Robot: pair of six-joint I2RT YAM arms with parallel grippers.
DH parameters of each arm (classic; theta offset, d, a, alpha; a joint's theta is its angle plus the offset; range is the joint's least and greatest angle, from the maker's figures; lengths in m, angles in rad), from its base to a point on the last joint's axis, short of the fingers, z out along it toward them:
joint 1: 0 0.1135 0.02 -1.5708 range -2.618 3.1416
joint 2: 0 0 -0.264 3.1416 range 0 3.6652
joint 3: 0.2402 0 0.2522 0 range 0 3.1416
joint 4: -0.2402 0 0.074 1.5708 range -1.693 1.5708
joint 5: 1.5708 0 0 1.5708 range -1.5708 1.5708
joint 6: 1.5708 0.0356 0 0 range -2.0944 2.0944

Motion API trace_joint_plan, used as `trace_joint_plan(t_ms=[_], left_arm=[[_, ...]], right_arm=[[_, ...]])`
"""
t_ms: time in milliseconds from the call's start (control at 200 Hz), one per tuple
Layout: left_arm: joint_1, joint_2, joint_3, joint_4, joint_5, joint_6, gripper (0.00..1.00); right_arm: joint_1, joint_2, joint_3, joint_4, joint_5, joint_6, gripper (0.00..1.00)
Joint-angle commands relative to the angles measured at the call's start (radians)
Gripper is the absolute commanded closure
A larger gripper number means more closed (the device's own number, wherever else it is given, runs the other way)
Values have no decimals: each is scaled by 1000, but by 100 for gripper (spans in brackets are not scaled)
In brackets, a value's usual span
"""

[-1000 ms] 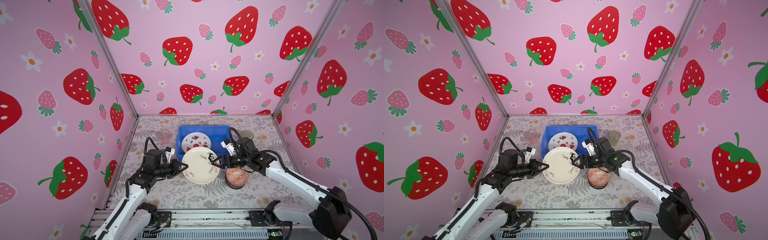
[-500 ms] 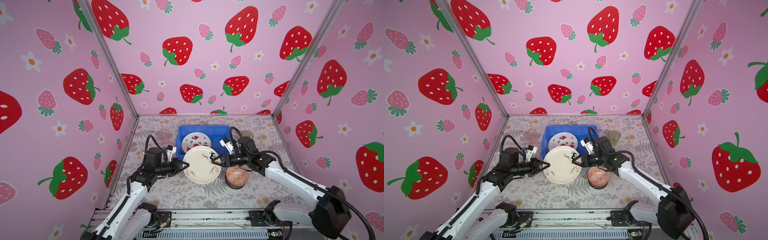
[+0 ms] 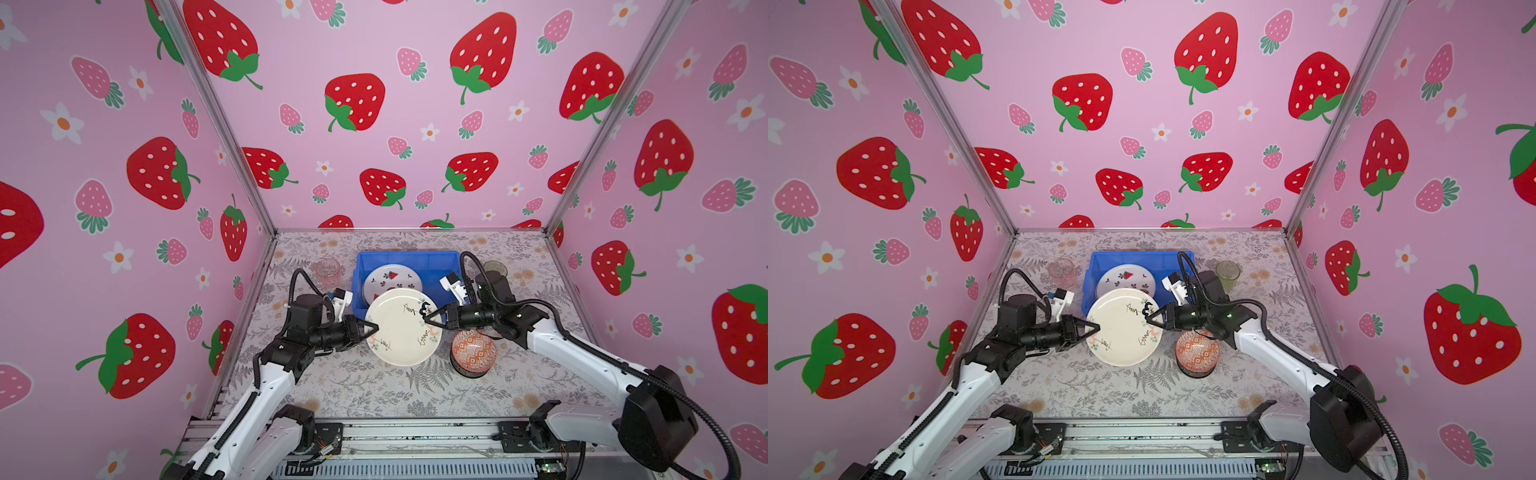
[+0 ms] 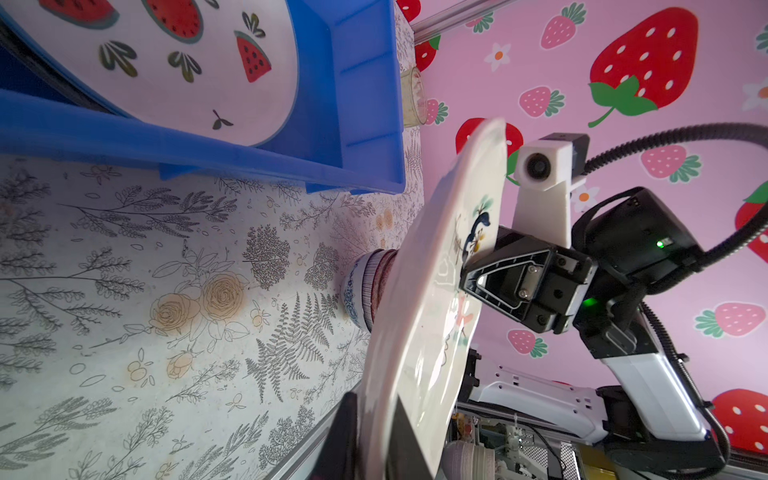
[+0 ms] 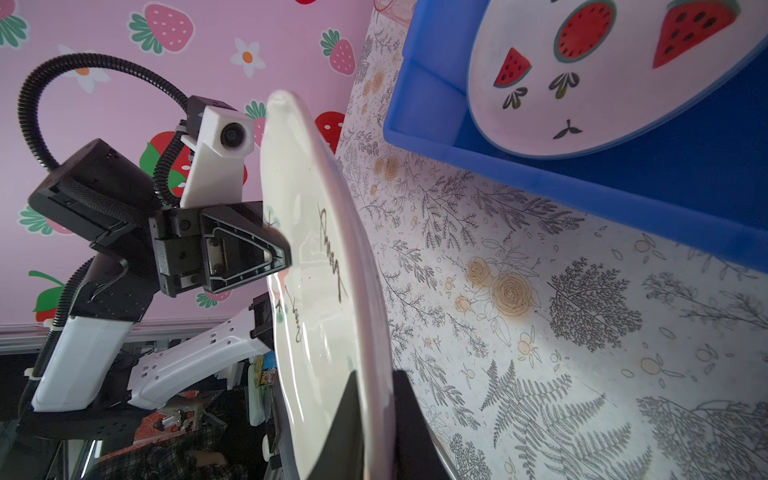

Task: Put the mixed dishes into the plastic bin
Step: 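Lift the white plate upright with the right gripper while the left grips it, then carry the white plate into the bin with the right gripper while the left withdraws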

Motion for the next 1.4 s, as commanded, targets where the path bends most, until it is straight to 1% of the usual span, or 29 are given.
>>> trace_joint_plan(t_ms=[0,80,165,255,310,360,435,495,585,725,840,945,1030,1180,1250,1331,1396], left_arm=[[-6,-3,27,41,34,5,72],[-6,1,29,30,28,16,57],[-5,1,37,9,16,34,47],[0,-3,49,-14,10,49,30],[7,-6,60,-35,6,62,21],[15,-10,72,-59,4,76,15],[38,-14,91,-100,1,99,9],[67,-20,111,-139,2,120,7],[123,-34,141,-202,1,167,6],[215,-32,216,-340,-15,297,6],[257,35,309,-453,-40,426,6],[267,124,389,-496,-51,490,6],[267,174,397,-476,-43,483,6],[267,175,295,-339,-59,432,6],[268,181,269,-326,-80,423,6],[267,195,268,-318,-61,421,6],[267,197,266,-311,-70,417,6]], right_arm=[[7,12,44,44,-17,-19,100],[-1,20,60,47,-18,-15,100],[-10,31,81,46,-12,-7,100],[-25,49,104,40,-4,3,100],[-35,59,117,40,1,10,100],[-45,65,126,41,1,14,100],[-61,80,149,41,2,18,100],[-75,89,168,41,3,19,100],[-98,111,195,41,7,18,100],[-127,164,234,56,10,25,100],[-143,211,275,69,23,29,100],[-150,252,309,84,65,35,100],[-153,284,320,121,83,59,100],[-153,343,349,155,122,81,100],[-153,376,373,155,133,81,100],[-153,411,401,155,139,81,100],[-153,439,421,155,143,82,100]])
